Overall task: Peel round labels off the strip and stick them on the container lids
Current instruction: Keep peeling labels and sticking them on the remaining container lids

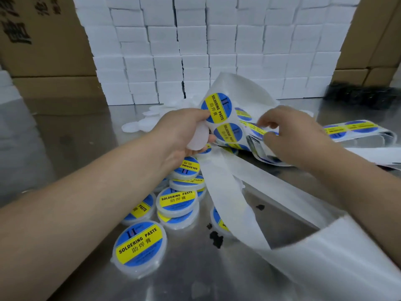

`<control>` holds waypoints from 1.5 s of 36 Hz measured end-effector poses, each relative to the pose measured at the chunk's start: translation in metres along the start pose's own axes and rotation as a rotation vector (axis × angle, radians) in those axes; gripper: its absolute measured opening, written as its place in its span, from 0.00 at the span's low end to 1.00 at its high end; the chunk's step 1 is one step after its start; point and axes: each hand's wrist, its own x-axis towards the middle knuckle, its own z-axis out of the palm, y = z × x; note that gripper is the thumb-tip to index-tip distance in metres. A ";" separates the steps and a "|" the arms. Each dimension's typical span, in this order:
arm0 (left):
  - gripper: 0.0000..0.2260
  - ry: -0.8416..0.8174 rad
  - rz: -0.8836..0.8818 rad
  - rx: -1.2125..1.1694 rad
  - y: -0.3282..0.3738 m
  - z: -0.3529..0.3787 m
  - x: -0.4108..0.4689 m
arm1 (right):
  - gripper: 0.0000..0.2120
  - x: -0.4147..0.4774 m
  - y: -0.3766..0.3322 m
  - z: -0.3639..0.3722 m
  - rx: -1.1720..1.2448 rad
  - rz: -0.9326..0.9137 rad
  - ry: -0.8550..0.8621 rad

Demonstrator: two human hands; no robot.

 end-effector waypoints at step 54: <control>0.12 0.269 0.467 0.639 -0.003 -0.014 0.004 | 0.16 -0.009 -0.016 0.018 0.585 -0.018 0.093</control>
